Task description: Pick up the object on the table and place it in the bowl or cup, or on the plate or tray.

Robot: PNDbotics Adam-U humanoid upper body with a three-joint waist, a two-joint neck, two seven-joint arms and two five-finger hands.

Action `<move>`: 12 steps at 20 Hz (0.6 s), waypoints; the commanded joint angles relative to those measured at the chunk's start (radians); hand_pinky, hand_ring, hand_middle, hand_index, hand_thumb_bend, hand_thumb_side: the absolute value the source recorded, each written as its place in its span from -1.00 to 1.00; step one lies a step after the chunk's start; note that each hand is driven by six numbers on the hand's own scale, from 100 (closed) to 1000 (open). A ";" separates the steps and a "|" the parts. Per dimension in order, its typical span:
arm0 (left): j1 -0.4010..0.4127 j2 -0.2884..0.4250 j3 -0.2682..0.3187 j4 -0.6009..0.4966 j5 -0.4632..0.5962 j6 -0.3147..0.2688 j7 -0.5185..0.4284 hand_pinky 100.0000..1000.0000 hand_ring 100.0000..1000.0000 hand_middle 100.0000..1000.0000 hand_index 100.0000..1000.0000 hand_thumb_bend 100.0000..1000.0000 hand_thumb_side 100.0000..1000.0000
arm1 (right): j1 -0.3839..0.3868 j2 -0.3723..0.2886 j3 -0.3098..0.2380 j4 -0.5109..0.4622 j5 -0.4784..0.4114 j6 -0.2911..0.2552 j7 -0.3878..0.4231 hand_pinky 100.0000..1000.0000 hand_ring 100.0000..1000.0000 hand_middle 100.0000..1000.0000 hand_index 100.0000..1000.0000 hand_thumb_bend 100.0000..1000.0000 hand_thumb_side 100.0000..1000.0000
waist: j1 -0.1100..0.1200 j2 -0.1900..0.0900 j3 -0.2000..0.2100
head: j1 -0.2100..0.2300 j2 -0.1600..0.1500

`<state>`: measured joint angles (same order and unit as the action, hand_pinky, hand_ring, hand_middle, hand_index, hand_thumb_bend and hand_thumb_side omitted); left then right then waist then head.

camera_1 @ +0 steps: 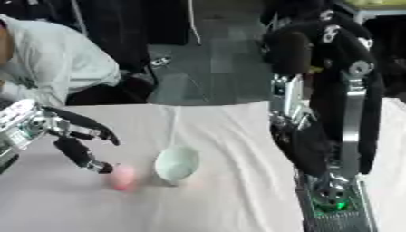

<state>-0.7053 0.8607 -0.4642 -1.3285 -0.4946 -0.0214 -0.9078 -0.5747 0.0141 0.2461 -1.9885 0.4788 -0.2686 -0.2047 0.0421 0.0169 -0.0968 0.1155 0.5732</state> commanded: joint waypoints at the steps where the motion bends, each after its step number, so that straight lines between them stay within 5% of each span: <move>1: -0.024 0.015 0.006 0.017 0.069 0.012 0.001 0.89 1.00 1.00 1.00 0.97 1.00 | -0.008 0.005 0.001 -0.011 -0.003 0.001 0.005 -0.99 -0.31 -0.20 0.05 -1.00 0.16 | 0.003 -0.014 -0.001 | 0.000 -0.010; 12: -0.045 -0.003 -0.037 0.069 0.141 0.040 0.001 0.94 1.00 1.00 1.00 0.97 1.00 | -0.009 0.006 0.002 -0.011 -0.009 0.002 0.008 -0.99 -0.31 -0.20 0.06 -1.00 0.15 | 0.004 -0.013 -0.004 | 0.002 -0.009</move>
<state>-0.7255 0.8415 -0.5023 -1.2624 -0.3601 0.0183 -0.9075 -0.5747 0.0141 0.2465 -1.9885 0.4730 -0.2653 -0.2009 0.0436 0.0168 -0.1002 0.1155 0.5731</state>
